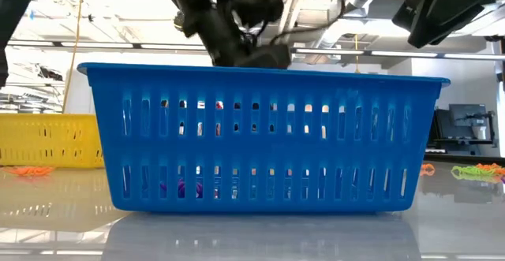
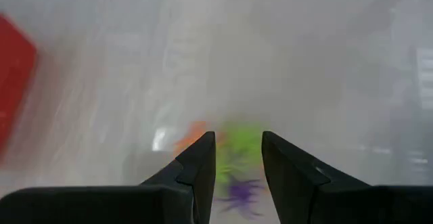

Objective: Sort Halloween decoration
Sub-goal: Put the orange spider toy into the yellow basket

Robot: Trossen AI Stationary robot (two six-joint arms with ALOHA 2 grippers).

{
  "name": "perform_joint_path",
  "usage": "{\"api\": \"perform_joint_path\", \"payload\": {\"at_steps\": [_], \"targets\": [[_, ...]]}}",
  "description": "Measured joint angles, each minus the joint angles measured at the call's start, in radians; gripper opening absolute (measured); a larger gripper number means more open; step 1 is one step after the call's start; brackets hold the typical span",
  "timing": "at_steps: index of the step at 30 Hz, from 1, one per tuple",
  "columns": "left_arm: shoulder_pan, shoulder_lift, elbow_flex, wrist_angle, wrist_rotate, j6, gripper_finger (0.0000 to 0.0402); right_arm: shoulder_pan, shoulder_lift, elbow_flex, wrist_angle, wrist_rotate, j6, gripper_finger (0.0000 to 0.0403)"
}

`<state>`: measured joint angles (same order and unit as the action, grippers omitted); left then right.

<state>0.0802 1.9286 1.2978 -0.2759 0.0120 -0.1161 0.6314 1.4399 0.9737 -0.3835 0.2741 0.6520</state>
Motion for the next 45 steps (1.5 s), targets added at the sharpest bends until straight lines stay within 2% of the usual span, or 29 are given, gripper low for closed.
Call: {"api": "perform_joint_path", "payload": {"at_steps": [17,20,25,27,32,38,45], "targets": [[0.032,0.13,0.008,0.04,-0.016,0.078,0.0106,-0.016,0.0,0.0,-0.001,0.012,-0.036,0.0159],[0.033,0.129,0.007,0.025,-0.017,0.079,0.0088,-0.022,0.0,0.0,-0.001,0.016,-0.035,0.0159],[0.033,0.116,0.004,0.013,-0.019,0.079,0.0018,-0.026,0.0,0.0,0.0,0.018,-0.035,0.0159],[0.033,0.112,0.004,0.02,-0.019,0.078,0.0007,-0.026,0.001,0.0,0.001,0.018,-0.035,0.0159],[0.03,0.061,-0.001,0.01,-0.016,0.078,0.0001,-0.025,0.0,0.0,0.002,0.018,-0.035,0.0159],[0.018,-0.071,0.002,0.012,-0.016,0.07,0.0,-0.025,0.001,0.0,0.002,0.019,-0.035,0.0159],[-0.045,-0.255,-0.034,-0.139,-0.017,0.051,0.0,-0.021,0.001,0.0,0.002,0.018,-0.034,0.0159]]}}
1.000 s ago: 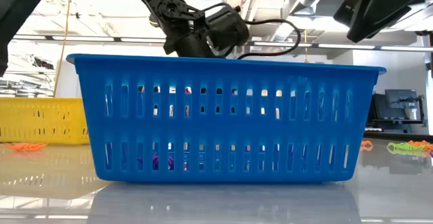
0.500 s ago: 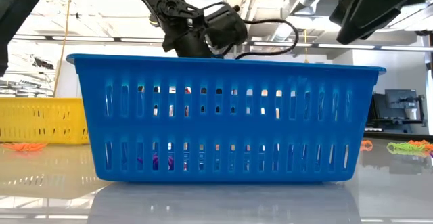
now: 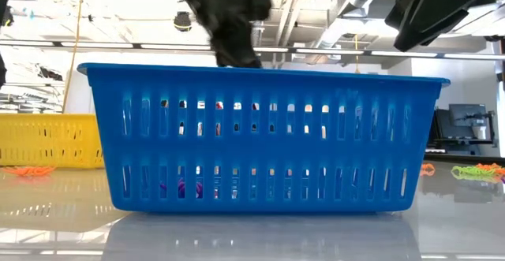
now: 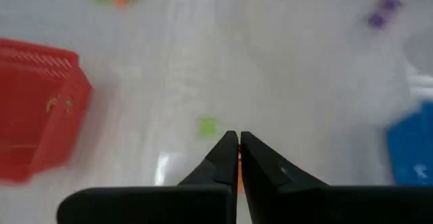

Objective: Sort Halloween decoration
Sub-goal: Put the orange spider toy into the yellow basket

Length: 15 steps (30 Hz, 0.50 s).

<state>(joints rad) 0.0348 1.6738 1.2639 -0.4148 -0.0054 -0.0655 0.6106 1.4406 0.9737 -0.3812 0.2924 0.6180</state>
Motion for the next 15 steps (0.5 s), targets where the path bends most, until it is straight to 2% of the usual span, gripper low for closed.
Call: {"api": "perform_joint_path", "payload": {"at_steps": [2,5,11,15], "targets": [[-0.025,-0.058,-0.043,-0.068,-0.004,-0.025,0.0,0.005,0.0,0.0,0.0,0.002,0.001,0.0159],[-0.066,-0.177,-0.164,-0.079,-0.03,-0.114,0.0,0.008,0.004,0.0,0.006,0.01,0.001,0.0159],[-0.165,-0.455,-0.488,0.048,-0.117,-0.344,0.0,0.009,0.005,0.0,0.027,0.063,-0.007,0.0159],[-0.249,-0.61,-0.63,0.169,-0.162,-0.427,0.0,0.005,0.005,0.0,0.048,0.076,-0.024,0.0159]]}}
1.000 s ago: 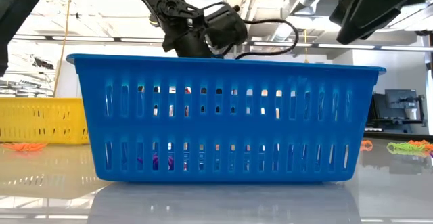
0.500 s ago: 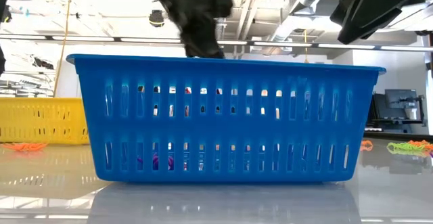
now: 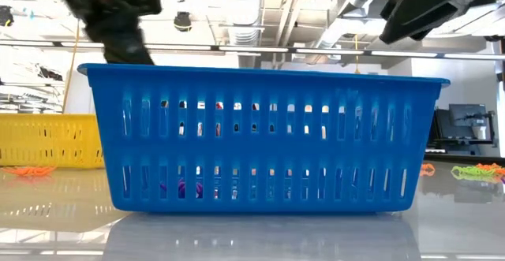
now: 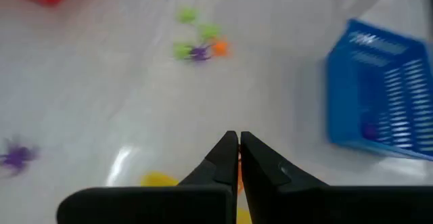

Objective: Sort Halloween decoration
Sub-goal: Put the orange spider toy into the yellow basket

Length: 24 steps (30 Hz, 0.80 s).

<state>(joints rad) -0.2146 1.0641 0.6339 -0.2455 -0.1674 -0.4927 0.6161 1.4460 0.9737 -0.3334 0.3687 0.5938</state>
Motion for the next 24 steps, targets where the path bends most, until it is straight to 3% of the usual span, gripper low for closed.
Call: {"api": "perform_joint_path", "payload": {"at_steps": [6,16,24], "targets": [[-0.076,-0.102,-0.129,-0.015,-0.07,-0.11,0.0,-0.031,0.0,0.0,0.04,0.001,-0.003,0.0159],[-0.097,-0.082,-0.182,-0.08,-0.077,-0.202,0.0003,-0.054,0.0,0.0,0.065,0.001,-0.001,0.0159],[-0.098,-0.085,-0.182,-0.075,-0.091,-0.19,0.005,-0.054,0.0,0.0,0.085,0.001,-0.02,0.0159]]}}
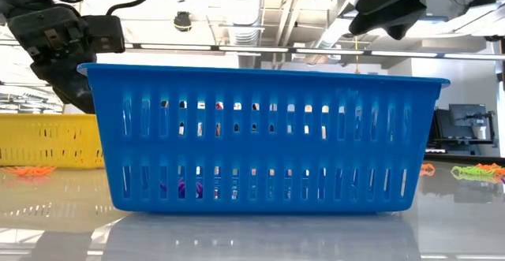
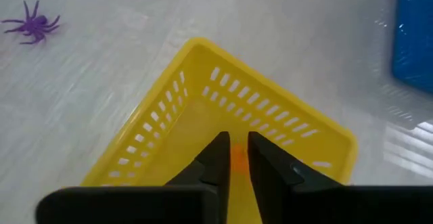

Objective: Sort Halloween decoration
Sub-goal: Put the orange spider toy into the yellow basket, then put the green spider toy into the red basket

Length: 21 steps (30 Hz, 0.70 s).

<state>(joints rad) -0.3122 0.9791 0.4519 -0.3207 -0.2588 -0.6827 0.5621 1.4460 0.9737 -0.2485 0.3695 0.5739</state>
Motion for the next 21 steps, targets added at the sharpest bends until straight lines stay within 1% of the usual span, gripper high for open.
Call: {"api": "perform_joint_path", "payload": {"at_steps": [4,8,12,17,19,21], "targets": [[0.0,0.0,0.006,-0.01,0.019,0.001,0.0077,0.0,0.0,0.0,0.0,0.0,-0.003,0.0159],[0.0,0.0,0.038,-0.012,0.049,0.016,0.0092,0.0,0.0,0.0,0.0,0.0,-0.006,0.0159],[0.0,0.0,0.084,-0.012,0.078,0.031,0.0095,0.0,0.0,0.0,0.0,0.0,-0.007,0.0159],[-0.006,0.0,0.136,-0.002,0.075,0.068,0.0095,0.0,0.0,0.0,0.002,0.0,-0.007,0.0159],[-0.018,0.004,0.148,0.025,0.083,0.085,0.0095,0.0,0.0,0.0,0.003,0.0,-0.007,0.0159],[-0.041,0.011,0.148,0.09,0.109,0.102,0.0095,0.0,0.0,0.0,0.003,0.0,-0.007,0.0159]]}}
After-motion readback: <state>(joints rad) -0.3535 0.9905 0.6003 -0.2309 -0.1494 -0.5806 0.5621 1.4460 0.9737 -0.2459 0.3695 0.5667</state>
